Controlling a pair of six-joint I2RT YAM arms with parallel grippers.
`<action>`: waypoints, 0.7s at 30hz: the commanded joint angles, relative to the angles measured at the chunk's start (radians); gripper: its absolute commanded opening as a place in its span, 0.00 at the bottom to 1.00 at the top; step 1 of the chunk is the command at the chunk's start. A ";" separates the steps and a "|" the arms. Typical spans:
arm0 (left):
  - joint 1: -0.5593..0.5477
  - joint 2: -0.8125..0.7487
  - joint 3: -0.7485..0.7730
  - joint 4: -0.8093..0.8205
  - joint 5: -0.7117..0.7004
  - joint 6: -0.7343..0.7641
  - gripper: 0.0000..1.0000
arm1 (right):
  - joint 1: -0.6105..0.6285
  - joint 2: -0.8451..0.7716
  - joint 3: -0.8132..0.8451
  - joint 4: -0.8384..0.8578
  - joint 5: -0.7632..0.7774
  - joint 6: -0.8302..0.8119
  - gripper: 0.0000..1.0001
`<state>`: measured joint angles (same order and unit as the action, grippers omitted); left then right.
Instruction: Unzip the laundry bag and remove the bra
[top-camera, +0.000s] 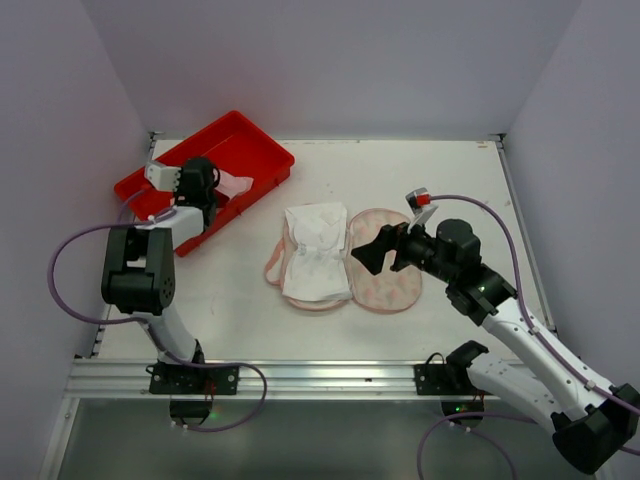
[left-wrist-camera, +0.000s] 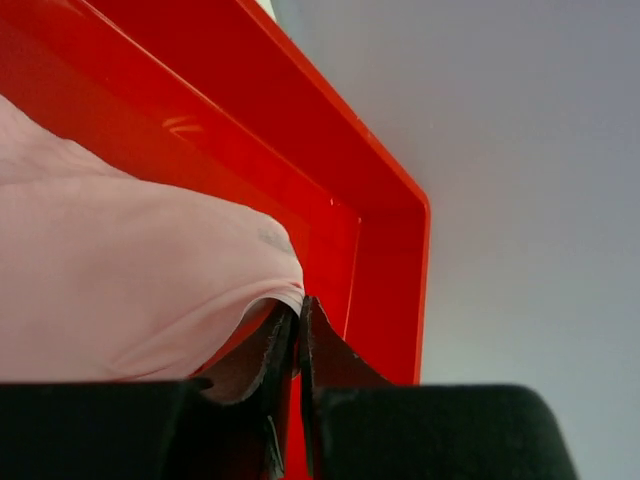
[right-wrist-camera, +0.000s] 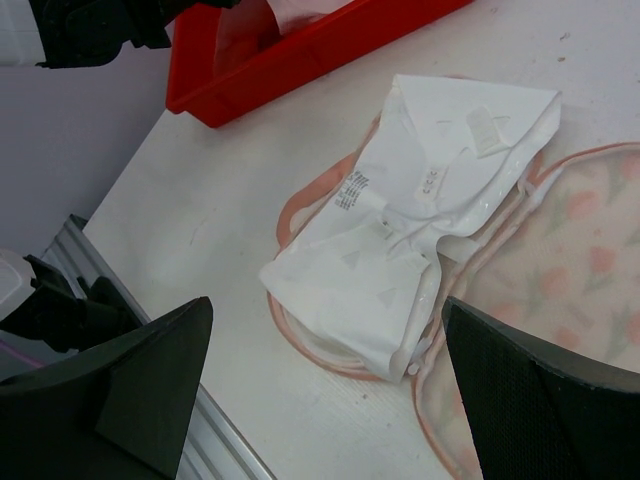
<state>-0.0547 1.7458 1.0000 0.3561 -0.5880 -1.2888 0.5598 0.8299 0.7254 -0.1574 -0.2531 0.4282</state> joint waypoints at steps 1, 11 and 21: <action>-0.005 0.085 0.090 0.064 -0.015 0.010 0.11 | -0.001 -0.012 -0.003 0.019 0.003 -0.016 0.99; -0.002 0.097 0.130 0.199 -0.007 0.156 0.15 | -0.001 -0.037 -0.011 0.004 0.023 -0.020 0.99; 0.018 0.067 0.118 0.176 -0.016 0.209 0.19 | -0.001 -0.066 -0.020 -0.001 0.020 -0.020 0.99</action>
<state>-0.0460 1.8629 1.1095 0.5076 -0.5579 -1.1160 0.5598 0.7784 0.7116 -0.1677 -0.2470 0.4248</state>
